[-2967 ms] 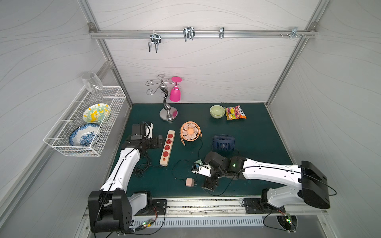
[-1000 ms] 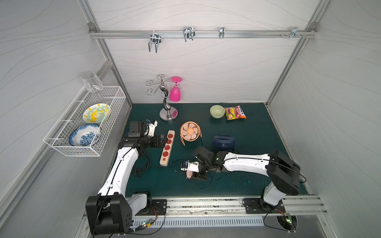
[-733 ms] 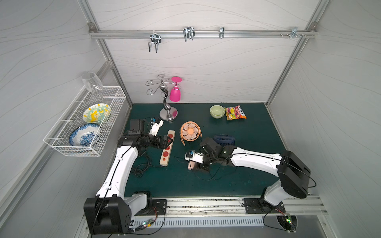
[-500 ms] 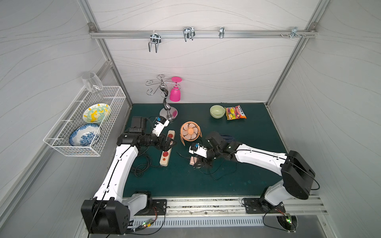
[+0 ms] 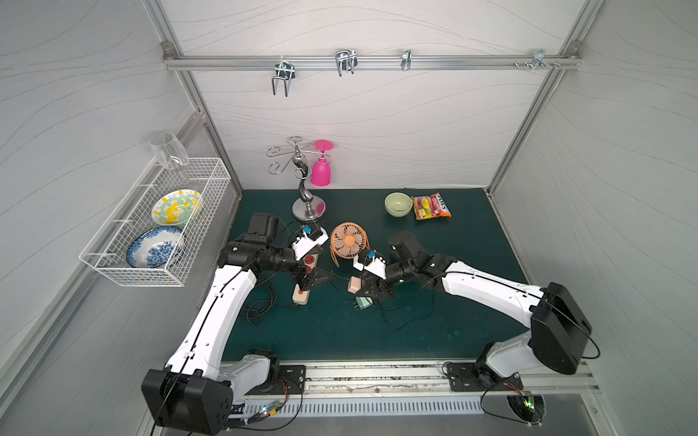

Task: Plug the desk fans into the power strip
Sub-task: Pick up the plug from the center of the board.

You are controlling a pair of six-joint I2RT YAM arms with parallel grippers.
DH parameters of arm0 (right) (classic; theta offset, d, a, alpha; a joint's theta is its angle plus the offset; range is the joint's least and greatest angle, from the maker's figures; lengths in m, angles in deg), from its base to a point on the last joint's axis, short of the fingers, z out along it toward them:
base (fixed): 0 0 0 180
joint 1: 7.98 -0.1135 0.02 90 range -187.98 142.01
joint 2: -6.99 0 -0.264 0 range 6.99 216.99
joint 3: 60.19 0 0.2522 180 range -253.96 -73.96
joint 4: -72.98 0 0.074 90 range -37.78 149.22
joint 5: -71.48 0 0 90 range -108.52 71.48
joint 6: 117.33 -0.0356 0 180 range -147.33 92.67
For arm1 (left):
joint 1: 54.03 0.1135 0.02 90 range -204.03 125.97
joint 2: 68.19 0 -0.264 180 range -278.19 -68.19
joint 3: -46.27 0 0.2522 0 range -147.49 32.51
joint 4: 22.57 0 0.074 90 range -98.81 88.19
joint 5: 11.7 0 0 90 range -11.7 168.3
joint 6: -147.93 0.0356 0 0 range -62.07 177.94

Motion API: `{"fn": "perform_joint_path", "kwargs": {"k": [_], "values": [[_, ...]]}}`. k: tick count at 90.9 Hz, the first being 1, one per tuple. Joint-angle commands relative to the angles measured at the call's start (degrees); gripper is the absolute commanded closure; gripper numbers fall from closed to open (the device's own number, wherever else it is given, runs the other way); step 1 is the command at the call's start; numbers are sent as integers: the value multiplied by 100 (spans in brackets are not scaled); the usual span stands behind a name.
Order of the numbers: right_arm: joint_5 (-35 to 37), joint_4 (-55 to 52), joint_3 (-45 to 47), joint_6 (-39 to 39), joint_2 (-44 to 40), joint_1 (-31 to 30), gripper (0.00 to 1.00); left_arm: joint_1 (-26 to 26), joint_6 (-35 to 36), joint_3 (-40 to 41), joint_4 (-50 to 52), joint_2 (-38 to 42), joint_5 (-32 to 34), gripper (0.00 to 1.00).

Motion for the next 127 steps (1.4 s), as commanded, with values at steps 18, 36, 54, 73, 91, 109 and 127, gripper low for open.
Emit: {"fn": "perform_joint_path", "kwargs": {"k": [18,36,54,73,91,109,127], "values": [[-84,618,265,133,-290,76,98,-399,1232,-361,183,-351,-549,0],[-111,877,313,20,-322,90,100,-599,1405,-274,185,-461,-653,0],[-160,1048,350,109,-323,102,100,-745,1706,-242,144,-610,-420,2],[-204,1152,308,101,-345,122,100,-917,1858,-285,217,-746,-307,5],[-217,1307,354,71,-339,122,100,-1029,1790,-340,138,-876,-277,10],[-260,1534,423,-51,-374,120,100,-1098,1835,-365,11,-1044,-134,13],[-261,1696,485,-180,-341,124,100,-1213,1843,-505,-35,-1176,-32,22]]}}
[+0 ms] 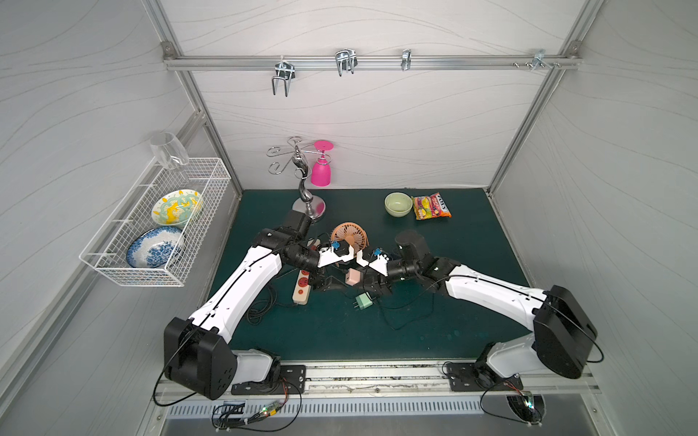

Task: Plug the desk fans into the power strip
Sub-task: Pick up the plug from the center of the board.

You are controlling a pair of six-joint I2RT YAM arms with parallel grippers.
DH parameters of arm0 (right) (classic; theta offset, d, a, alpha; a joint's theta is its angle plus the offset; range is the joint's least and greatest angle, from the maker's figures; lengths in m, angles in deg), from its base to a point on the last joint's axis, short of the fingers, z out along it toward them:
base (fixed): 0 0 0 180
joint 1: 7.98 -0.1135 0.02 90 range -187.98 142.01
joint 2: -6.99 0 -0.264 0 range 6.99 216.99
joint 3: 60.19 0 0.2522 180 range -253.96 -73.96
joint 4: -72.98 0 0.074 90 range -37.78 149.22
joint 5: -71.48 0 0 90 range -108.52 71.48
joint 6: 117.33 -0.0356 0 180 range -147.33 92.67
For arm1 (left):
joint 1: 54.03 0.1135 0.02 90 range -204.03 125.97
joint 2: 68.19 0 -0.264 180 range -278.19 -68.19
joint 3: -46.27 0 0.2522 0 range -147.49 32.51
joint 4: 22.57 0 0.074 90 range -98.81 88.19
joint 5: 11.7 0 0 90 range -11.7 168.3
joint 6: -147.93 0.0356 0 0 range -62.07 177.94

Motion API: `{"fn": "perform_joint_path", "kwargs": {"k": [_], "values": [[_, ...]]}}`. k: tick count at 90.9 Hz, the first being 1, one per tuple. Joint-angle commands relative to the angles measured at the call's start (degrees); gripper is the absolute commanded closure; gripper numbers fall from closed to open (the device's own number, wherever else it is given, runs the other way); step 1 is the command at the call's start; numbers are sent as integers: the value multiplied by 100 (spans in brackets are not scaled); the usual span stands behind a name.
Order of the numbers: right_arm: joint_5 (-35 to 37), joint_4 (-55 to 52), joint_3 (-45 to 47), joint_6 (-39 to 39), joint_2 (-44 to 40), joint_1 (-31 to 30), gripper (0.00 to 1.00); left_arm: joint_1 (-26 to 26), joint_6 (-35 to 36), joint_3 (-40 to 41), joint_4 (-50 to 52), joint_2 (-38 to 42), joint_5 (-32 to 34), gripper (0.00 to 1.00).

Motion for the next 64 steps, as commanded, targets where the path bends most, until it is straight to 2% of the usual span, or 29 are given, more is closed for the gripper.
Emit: {"fn": "perform_joint_path", "kwargs": {"k": [1,13,31,44,49,64], "values": [[-127,402,116,-172,-158,34,100,-101,77,-307,-87,-94,60,23],[-107,314,71,-136,-134,37,100,-185,-34,-392,-92,-148,129,30],[-128,505,175,-262,-161,42,100,-346,174,-389,-7,-272,317,33],[-118,768,274,-409,-217,52,100,-378,137,-436,-16,-340,298,40],[-117,768,299,-412,-229,59,100,-382,114,-437,-47,-341,316,45],[-67,795,294,-451,-263,83,100,-408,-127,-478,-118,-308,320,72]]}}
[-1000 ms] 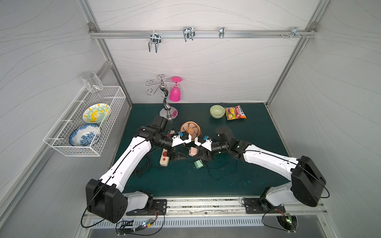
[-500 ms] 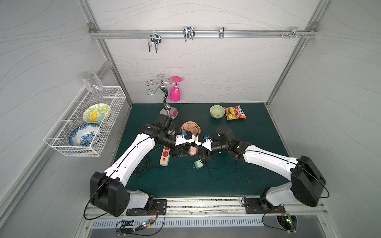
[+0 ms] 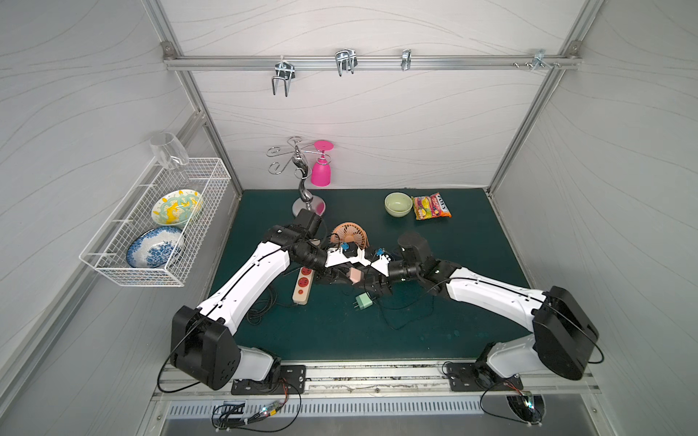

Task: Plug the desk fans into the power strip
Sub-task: Pick up the plug from the center of the board.

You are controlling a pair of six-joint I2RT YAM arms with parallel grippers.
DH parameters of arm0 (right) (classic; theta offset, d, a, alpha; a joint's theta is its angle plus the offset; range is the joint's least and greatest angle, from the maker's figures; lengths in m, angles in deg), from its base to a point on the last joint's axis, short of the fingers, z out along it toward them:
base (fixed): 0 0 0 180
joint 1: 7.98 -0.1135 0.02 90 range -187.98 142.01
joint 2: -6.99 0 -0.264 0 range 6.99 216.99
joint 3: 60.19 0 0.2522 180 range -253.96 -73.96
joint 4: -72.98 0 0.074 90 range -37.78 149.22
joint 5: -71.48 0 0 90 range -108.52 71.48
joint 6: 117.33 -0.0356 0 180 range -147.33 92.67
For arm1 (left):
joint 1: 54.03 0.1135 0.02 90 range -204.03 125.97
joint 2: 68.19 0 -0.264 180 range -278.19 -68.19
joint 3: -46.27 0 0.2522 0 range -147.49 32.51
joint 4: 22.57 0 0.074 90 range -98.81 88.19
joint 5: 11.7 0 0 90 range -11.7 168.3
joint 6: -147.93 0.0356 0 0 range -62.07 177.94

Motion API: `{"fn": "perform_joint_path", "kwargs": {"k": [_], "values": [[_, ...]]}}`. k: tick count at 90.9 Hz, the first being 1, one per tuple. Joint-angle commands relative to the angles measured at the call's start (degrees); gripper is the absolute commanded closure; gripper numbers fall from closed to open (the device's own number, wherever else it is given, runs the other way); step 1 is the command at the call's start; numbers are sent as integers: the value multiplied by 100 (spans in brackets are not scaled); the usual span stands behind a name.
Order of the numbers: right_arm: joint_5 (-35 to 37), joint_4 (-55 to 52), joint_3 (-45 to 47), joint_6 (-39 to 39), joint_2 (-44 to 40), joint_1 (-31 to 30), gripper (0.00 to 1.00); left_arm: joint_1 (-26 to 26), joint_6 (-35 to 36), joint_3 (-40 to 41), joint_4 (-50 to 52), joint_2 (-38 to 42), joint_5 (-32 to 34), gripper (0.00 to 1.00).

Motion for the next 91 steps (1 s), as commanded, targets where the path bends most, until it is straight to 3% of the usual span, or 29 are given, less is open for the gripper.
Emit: {"fn": "perform_joint_path", "kwargs": {"k": [1,15,21,27,34,41,44,46,73,91], "values": [[-79,324,47,-191,-211,39,100,-54,-47,-265,-113,1,-18,74],[4,137,-44,-158,-185,39,97,-55,-271,-349,-204,61,167,94],[100,260,19,-247,-220,32,82,-55,-285,-382,-161,87,246,96],[225,356,122,-323,-308,31,56,-48,-224,-388,-93,111,343,98],[458,79,135,-183,-429,35,35,-46,-263,-426,-73,133,547,100],[705,-152,170,-89,-617,62,26,-37,-186,-481,54,142,697,100],[777,-166,248,-89,-728,82,7,-23,-111,-484,98,148,763,100],[821,-168,309,-88,-787,105,2,-5,-77,-483,109,151,804,100],[1351,-997,681,-112,-1961,617,1,403,203,-826,224,5,1234,100],[1963,-2220,668,55,-2884,983,1,854,440,-1202,411,-215,1436,100]]}}
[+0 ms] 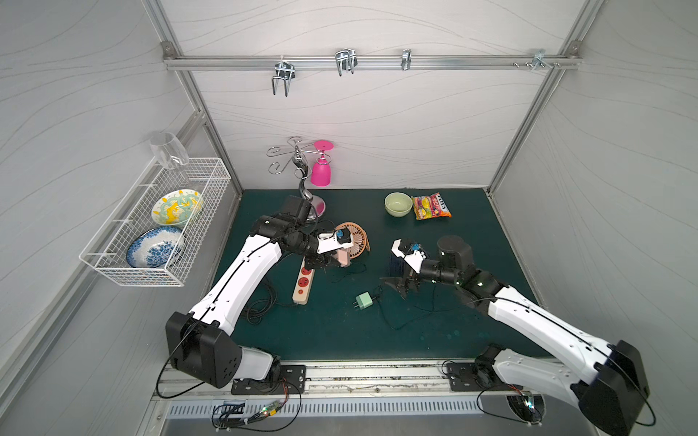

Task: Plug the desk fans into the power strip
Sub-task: Pick up the plug from the center of the board, then insert the plug into the socket.

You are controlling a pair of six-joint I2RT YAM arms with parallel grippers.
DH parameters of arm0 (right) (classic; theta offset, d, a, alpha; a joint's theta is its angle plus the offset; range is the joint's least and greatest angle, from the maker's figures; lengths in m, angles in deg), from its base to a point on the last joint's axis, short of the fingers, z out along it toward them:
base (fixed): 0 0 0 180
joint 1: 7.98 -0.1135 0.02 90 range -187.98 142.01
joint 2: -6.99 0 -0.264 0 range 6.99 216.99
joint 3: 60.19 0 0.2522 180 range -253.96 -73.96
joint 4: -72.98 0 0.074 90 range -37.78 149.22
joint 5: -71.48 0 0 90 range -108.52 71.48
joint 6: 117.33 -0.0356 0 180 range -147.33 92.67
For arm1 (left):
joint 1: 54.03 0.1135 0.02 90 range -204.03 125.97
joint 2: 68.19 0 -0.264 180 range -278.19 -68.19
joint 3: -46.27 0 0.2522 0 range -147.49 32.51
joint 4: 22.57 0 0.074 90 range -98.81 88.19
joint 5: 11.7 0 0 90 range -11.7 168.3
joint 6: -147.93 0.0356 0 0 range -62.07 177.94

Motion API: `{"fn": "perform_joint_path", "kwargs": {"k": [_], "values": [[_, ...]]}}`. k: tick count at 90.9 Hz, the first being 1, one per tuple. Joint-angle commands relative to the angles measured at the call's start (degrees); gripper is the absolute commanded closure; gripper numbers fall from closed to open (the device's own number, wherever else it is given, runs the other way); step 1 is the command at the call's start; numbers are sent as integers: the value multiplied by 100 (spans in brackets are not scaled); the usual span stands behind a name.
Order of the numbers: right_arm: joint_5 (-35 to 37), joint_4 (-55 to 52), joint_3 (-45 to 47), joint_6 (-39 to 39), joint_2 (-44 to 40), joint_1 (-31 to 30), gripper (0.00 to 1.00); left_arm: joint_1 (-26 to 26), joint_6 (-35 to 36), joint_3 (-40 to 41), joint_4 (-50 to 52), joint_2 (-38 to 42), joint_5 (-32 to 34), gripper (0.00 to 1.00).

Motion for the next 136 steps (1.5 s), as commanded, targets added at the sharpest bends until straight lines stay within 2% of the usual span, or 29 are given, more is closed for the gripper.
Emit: {"fn": "perform_joint_path", "kwargs": {"k": [1,28,48,74,101,136], "values": [[506,-932,15,112,-564,241,1,275,331,-380,202,-161,149,100],[982,-2166,137,247,-1774,1040,1,969,916,-915,630,-546,487,100],[1535,-2371,542,237,-2299,1306,1,1368,1259,-1119,492,-853,709,100],[1749,-1970,1012,215,-2607,1307,1,1460,1536,-1955,775,-1741,925,100],[2444,-1413,1497,-96,-3032,1350,1,1461,1817,-2440,1005,-2443,1042,100],[2274,-1344,1558,-172,-3105,1393,1,1403,2052,-2886,1226,-3216,1330,100]]}}
